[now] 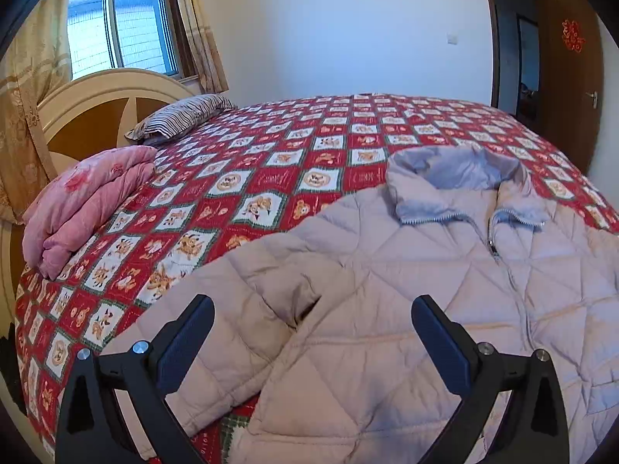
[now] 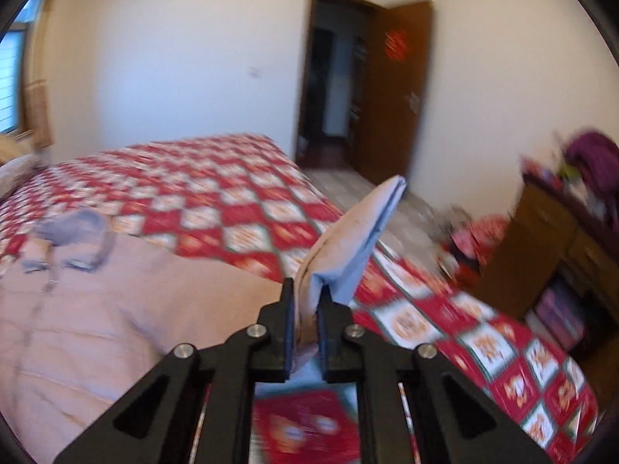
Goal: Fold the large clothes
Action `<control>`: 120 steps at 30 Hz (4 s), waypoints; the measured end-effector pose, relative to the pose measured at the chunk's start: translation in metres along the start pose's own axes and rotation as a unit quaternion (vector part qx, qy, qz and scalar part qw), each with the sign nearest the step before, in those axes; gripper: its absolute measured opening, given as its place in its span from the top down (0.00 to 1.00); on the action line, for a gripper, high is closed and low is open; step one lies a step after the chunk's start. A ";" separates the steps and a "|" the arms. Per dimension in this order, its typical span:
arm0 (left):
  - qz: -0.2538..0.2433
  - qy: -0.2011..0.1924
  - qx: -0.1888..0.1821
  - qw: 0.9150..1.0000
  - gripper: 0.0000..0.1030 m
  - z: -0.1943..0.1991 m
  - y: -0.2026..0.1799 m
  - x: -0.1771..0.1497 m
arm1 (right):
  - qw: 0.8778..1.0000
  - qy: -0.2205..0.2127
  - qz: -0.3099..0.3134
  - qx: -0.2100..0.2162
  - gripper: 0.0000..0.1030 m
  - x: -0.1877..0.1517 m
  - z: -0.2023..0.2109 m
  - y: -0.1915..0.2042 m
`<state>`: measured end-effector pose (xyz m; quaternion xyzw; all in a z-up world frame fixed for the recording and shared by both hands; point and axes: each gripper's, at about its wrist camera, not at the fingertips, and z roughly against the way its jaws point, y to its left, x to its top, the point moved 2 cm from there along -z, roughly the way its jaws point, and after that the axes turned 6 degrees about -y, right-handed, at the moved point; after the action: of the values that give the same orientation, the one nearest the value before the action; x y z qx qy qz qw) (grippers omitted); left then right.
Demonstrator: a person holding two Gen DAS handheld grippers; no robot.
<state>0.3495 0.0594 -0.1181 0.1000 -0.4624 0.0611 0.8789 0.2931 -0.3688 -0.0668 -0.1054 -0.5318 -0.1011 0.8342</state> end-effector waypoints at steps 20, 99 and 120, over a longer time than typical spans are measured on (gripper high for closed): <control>0.036 0.034 -0.006 0.999 0.01 -0.023 0.065 -0.022 | 0.975 0.013 0.129 0.182 0.84 -0.048 -0.036 0.317; -0.009 0.064 -0.005 0.998 0.13 -0.121 -0.096 -0.022 | 0.976 0.156 0.029 0.147 0.45 -0.076 -0.186 0.180; -0.011 0.051 -0.026 0.998 0.09 -0.083 -0.109 -0.003 | 0.969 0.119 0.072 0.202 0.45 -0.042 -0.124 0.246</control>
<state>0.4358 -0.0272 -0.1793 0.0789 -0.4175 0.0447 0.9041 0.4520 -0.1660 -0.1734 0.0400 -0.4291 0.0575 0.9005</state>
